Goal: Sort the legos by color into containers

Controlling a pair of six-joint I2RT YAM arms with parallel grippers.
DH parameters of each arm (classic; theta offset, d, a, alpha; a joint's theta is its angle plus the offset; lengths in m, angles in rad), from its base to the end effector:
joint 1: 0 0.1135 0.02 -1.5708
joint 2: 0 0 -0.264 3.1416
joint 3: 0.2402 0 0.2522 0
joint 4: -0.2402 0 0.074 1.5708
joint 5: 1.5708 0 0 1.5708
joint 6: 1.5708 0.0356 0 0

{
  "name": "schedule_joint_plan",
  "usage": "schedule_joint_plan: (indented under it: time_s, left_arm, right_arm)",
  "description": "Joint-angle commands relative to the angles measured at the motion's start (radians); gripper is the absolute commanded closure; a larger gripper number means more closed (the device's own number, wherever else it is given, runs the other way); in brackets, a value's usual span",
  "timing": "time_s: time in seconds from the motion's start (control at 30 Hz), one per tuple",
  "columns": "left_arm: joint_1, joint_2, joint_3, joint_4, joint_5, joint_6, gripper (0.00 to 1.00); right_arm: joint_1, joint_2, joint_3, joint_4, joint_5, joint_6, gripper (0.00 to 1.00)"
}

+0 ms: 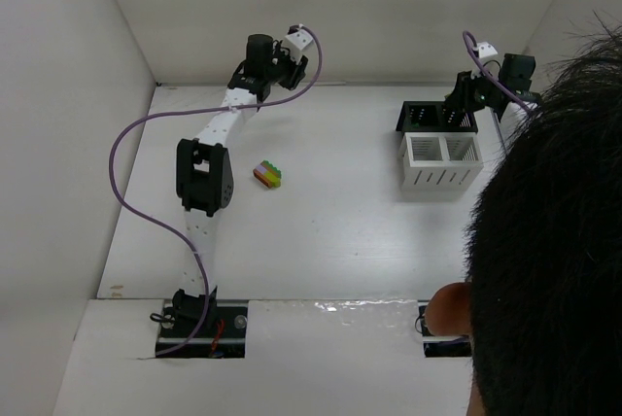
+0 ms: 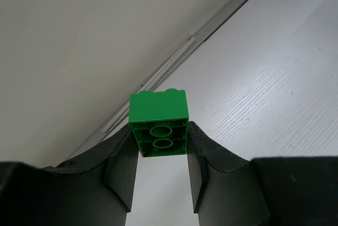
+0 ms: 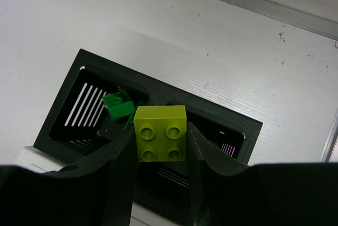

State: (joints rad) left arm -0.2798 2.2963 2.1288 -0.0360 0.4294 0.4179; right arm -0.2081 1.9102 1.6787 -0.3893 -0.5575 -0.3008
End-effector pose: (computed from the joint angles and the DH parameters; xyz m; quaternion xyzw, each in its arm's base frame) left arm 0.5254 -0.1664 0.3078 0.3854 0.6658 -0.1222 0.6271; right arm 0.4391 -0.0735 0.3040 -0.1653 0.8482 0.1261 0.4871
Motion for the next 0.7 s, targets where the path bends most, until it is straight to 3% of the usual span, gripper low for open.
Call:
schedule_joint_plan:
  time_s: [0.0, 0.17, 0.33, 0.67]
  left_arm:
    - [0.002, -0.035, 0.037, 0.048, 0.003, 0.01, 1.0]
    - [0.002, -0.026, 0.046, 0.058, 0.003, 0.019, 1.0]
    - [0.002, -0.017, 0.056, 0.058, 0.003, 0.019, 1.0]
    - [0.002, -0.017, 0.056, 0.058, 0.012, 0.028, 1.0]
  right_arm:
    - [-0.001, -0.04, 0.019, 0.012, 0.004, -0.018, 0.84]
    - [-0.01, -0.05, 0.01, 0.003, 0.013, -0.018, 0.76]
    - [-0.01, -0.071, -0.008, -0.02, 0.013, -0.018, 0.75]
    - [-0.01, -0.12, -0.057, -0.029, 0.013, -0.037, 0.57]
